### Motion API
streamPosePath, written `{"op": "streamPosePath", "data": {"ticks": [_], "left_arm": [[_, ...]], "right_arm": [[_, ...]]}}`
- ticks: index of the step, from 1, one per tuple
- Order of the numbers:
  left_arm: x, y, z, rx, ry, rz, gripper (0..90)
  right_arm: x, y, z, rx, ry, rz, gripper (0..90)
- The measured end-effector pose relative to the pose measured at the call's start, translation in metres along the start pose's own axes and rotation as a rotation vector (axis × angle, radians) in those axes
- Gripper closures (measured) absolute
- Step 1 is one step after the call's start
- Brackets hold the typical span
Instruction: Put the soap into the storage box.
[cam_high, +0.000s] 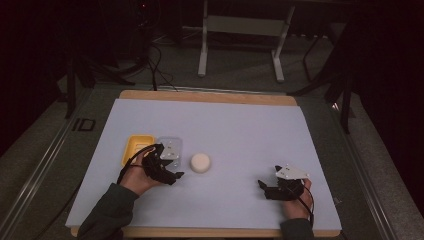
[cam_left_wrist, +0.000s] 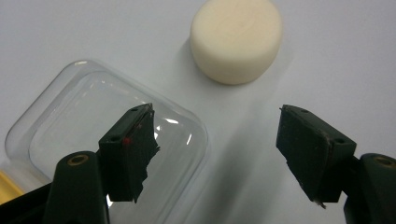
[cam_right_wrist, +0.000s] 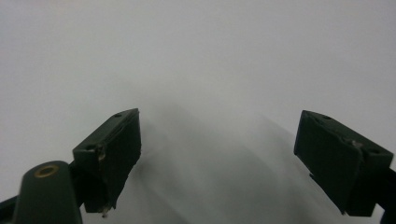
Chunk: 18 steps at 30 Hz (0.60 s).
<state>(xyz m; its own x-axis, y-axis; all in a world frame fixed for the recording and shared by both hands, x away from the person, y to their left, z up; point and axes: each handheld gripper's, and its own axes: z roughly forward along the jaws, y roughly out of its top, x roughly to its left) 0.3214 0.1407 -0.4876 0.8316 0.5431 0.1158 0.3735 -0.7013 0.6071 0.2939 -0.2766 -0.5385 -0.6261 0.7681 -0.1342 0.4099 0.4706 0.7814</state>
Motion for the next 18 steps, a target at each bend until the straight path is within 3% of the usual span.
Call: {"op": "streamPosePath", "data": {"ticks": [8,18], "left_arm": [[0.001,0.008,0.007,0.041,-0.018,0.049,28.4],[0.005,0.018,0.014,0.068,-0.033,0.071,27.8]], "right_arm": [[0.0,0.0,-0.001,-0.006,0.0,0.008,14.6],[0.0,0.0,-0.001,-0.006,-0.002,0.007,14.6]]}}
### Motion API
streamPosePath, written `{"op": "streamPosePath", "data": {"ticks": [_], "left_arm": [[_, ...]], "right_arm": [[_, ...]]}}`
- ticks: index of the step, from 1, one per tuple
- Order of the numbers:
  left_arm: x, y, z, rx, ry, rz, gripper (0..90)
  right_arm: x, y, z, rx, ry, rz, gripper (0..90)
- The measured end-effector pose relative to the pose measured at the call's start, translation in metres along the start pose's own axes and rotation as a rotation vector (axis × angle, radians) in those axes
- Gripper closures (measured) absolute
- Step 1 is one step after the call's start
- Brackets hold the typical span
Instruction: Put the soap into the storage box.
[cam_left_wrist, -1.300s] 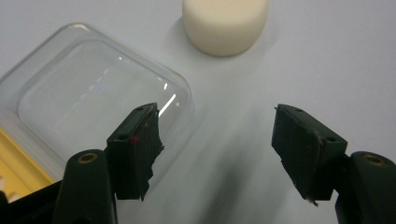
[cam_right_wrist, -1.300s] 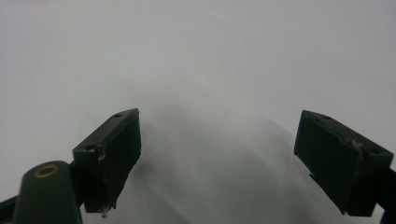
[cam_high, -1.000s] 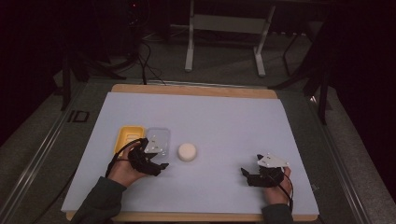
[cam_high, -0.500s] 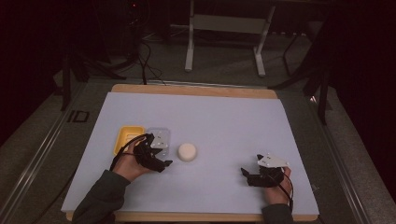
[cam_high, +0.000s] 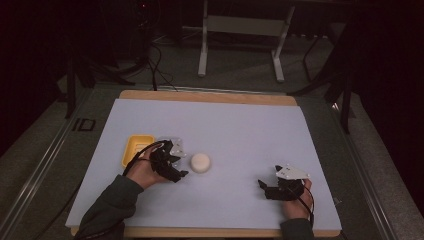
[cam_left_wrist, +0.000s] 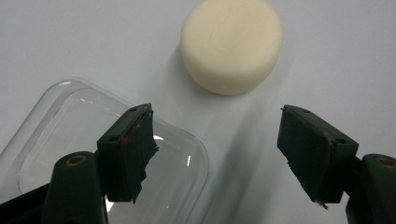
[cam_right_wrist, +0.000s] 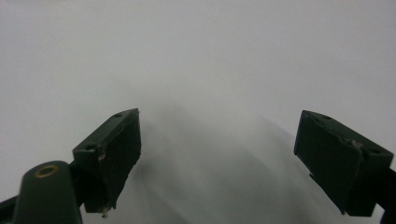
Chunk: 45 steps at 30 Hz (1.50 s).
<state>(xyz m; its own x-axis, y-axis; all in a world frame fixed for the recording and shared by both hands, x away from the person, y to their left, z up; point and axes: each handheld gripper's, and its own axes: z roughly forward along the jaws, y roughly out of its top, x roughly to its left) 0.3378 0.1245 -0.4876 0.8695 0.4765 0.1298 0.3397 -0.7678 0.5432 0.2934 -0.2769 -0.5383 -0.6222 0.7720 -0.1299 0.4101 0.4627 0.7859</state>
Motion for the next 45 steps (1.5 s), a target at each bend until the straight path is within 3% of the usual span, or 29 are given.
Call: {"op": "streamPosePath", "data": {"ticks": [13,16,27,45], "left_arm": [[0.01,0.005,0.003,0.018,-0.024,0.007,26.8],[0.01,0.007,0.003,-0.002,-0.055,0.033,25.6],[0.011,0.014,0.009,0.016,-0.083,0.061,19.2],[0.012,0.022,0.019,0.061,-0.1,0.078,14.9]], "right_arm": [[0.0,0.0,0.0,0.001,-0.001,0.001,14.6],[0.0,0.0,0.0,0.001,-0.001,0.0,14.6],[0.0,0.0,0.0,0.001,-0.001,0.0,14.6],[0.0,0.0,0.0,0.002,-0.003,-0.003,14.6]]}}
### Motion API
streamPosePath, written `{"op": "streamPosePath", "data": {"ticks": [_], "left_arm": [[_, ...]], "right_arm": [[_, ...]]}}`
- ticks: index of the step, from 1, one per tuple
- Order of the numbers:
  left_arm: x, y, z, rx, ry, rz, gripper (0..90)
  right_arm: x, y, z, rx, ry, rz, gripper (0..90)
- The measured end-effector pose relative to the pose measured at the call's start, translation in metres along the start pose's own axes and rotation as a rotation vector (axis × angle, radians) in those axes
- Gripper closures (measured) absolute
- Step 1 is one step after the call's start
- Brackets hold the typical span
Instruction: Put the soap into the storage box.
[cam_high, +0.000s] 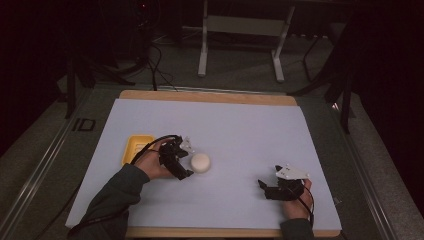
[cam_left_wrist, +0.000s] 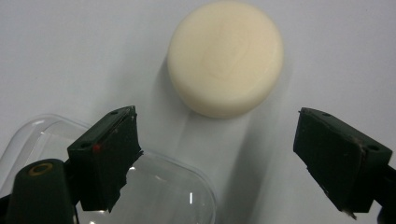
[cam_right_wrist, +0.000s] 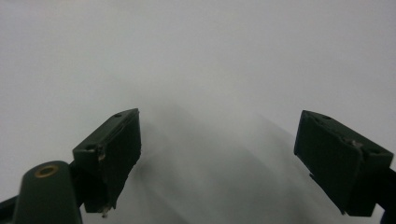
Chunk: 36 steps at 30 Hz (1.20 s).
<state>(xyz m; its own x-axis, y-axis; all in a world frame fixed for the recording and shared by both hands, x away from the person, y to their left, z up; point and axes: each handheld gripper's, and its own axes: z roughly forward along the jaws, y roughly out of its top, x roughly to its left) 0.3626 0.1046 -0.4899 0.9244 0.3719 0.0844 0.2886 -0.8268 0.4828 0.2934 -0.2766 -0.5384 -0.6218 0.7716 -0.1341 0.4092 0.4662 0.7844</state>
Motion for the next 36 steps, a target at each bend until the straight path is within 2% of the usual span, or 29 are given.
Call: {"op": "streamPosePath", "data": {"ticks": [13,36], "left_arm": [[0.002,0.01,0.011,0.045,-0.004,0.02,14.7],[0.002,0.026,0.022,0.115,-0.014,0.064,14.7]], "right_arm": [[0.0,0.0,0.0,0.0,-0.001,-0.006,14.6],[0.0,0.0,0.0,-0.002,-0.001,-0.004,14.6]]}}
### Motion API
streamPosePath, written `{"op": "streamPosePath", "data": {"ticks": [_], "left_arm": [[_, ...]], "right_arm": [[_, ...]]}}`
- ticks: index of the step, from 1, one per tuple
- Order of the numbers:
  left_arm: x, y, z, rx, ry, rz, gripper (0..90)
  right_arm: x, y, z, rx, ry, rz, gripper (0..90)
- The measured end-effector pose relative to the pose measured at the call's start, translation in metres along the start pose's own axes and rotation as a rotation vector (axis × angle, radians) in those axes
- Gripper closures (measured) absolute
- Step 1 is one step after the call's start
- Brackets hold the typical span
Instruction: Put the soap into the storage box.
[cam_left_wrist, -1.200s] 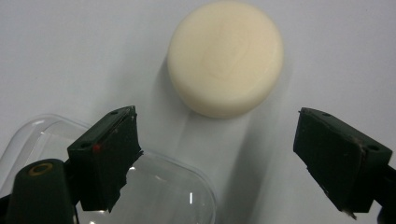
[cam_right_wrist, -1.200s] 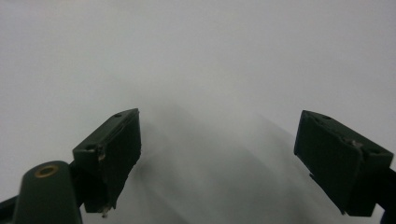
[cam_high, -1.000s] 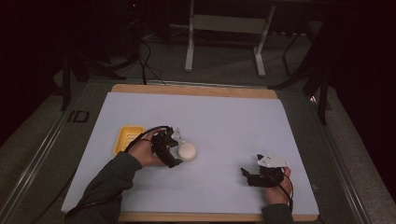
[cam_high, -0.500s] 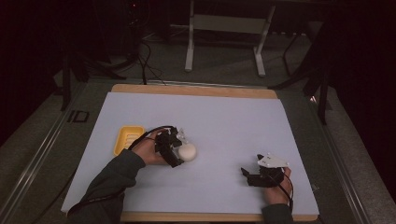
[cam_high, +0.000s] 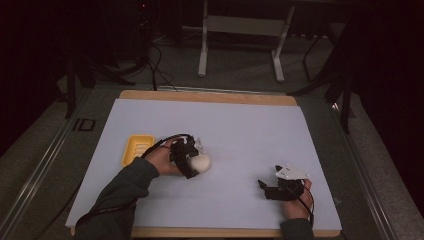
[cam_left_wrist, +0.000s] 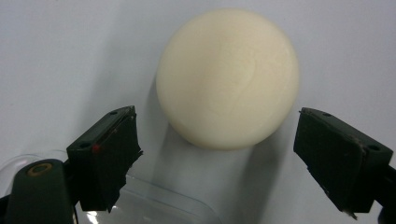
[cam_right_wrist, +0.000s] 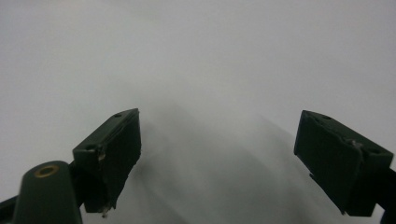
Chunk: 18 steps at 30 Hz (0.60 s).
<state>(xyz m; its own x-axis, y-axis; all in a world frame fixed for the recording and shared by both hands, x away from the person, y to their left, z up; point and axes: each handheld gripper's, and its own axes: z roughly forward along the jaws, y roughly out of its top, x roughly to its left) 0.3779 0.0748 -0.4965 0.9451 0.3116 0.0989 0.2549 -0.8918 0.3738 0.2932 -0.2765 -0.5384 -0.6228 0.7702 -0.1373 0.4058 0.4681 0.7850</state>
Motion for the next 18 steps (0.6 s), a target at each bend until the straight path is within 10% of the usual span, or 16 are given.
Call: {"op": "streamPosePath", "data": {"ticks": [18], "left_arm": [[0.001,0.012,0.007,0.053,-0.012,0.03,14.7]], "right_arm": [[0.0,0.0,0.0,0.001,0.002,0.0,14.6]]}}
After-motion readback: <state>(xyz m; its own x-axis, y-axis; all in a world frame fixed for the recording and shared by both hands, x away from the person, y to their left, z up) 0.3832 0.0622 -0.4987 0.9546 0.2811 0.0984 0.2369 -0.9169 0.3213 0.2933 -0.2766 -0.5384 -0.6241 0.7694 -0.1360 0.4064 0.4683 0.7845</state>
